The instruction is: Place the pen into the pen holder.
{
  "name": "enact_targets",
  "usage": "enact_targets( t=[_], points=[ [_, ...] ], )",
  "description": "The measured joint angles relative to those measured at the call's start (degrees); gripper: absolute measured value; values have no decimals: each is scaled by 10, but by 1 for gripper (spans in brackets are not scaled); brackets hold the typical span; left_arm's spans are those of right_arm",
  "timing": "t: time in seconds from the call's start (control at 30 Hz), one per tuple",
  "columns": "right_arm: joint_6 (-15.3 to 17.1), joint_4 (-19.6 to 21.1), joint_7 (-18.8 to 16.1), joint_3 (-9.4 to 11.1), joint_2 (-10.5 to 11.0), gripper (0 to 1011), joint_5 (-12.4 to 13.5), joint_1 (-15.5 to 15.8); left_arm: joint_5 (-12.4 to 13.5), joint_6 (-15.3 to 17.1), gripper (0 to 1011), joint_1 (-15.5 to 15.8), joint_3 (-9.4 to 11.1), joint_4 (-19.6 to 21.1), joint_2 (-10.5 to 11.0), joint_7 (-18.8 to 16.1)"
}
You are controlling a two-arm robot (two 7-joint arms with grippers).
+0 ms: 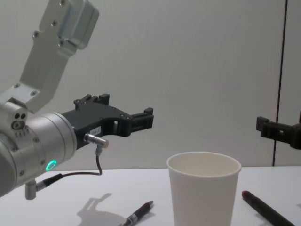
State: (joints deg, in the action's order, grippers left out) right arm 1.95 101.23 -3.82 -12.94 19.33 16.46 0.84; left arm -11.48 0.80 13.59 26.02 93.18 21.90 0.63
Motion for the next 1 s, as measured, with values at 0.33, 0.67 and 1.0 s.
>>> enact_targets(
  t=[0.33,0.67,1.0],
  points=[
    [0,0,0,0,0,1002,0,0,0,0,1001,0,0,0,0,0],
    [0,0,0,0,0,1001,0,0,0,0,1001,0,0,0,0,0],
    [0,0,0,0,0,1002,0,0,0,0,1000,0,0,0,0,0]
  ],
)
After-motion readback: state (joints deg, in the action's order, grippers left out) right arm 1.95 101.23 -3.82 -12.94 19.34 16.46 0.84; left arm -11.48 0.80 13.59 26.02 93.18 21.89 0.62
